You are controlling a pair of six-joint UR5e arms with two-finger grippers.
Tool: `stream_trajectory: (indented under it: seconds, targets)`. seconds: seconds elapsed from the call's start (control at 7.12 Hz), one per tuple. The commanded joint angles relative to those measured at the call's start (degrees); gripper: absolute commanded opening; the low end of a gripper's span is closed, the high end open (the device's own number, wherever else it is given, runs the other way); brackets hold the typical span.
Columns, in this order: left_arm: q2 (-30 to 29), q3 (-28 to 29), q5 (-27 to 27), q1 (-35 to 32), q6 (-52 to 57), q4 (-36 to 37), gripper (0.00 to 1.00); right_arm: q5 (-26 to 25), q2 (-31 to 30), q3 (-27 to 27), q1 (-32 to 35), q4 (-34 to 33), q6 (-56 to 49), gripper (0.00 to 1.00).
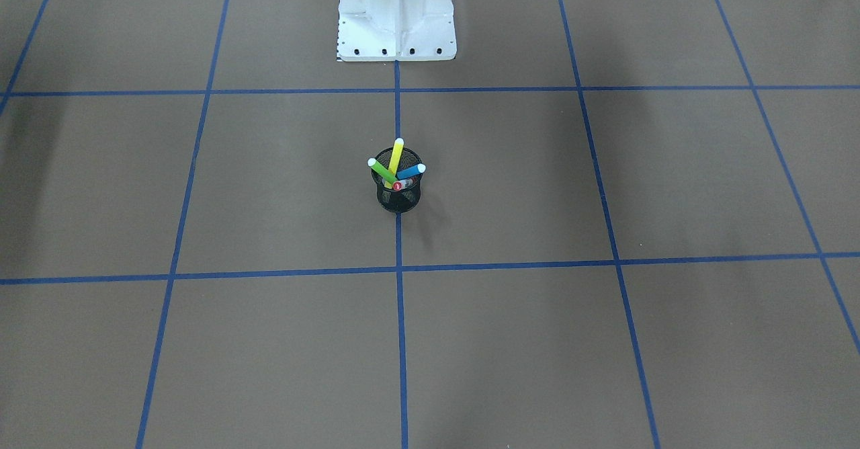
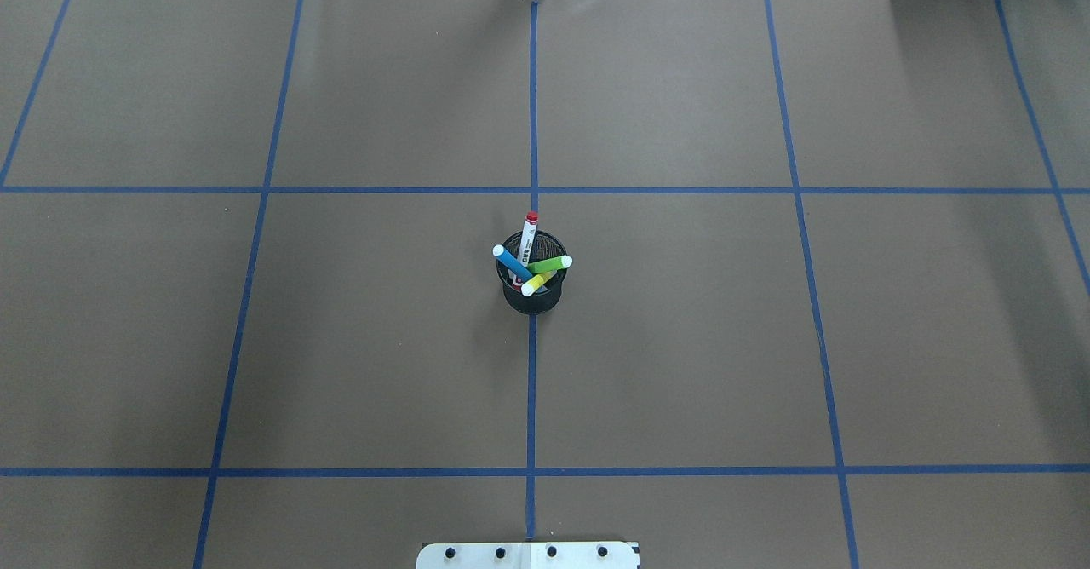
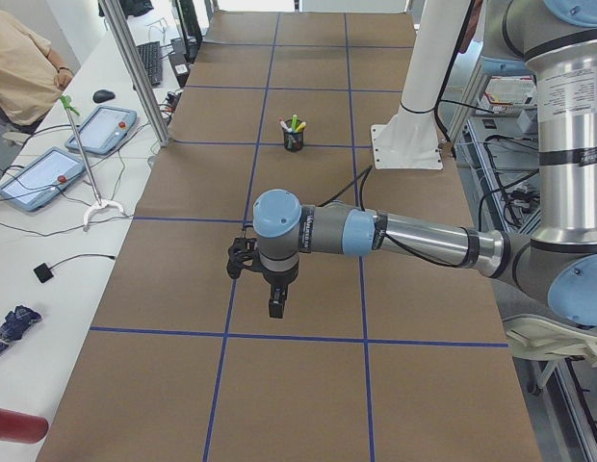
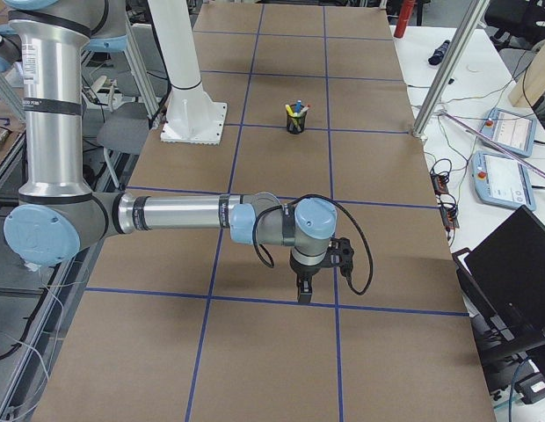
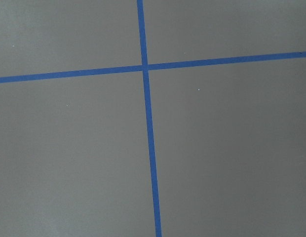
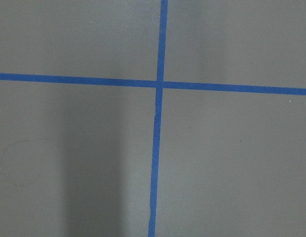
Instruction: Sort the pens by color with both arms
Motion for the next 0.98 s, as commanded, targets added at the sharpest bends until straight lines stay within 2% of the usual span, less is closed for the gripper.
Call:
stream_trajectory:
  seconds: [0.0, 0.56, 0.7, 0.84]
  targets:
    - [0.0, -0.3, 0.0, 0.0, -0.1, -0.1, 1.0, 0.0, 0.0, 0.6, 0.0, 0.0, 0.1, 0.99]
    - [-0.5, -0.7, 0.0, 0.0, -0.1, -0.1, 1.0, 0.2, 0.0, 2.7, -0.1, 0.0, 0.0, 0.99]
    - [-0.7, -0.7, 0.0, 0.0, -0.1, -0.1, 1.0, 0.3, 0.4, 3.1, -0.1, 1.5, 0.8, 0.99]
    - [-2.3, -0.2, 0.0, 0.1, 0.0, -0.1, 1.0, 0.1, 0.4, 2.7, -0.1, 5.8, 0.7, 0.99]
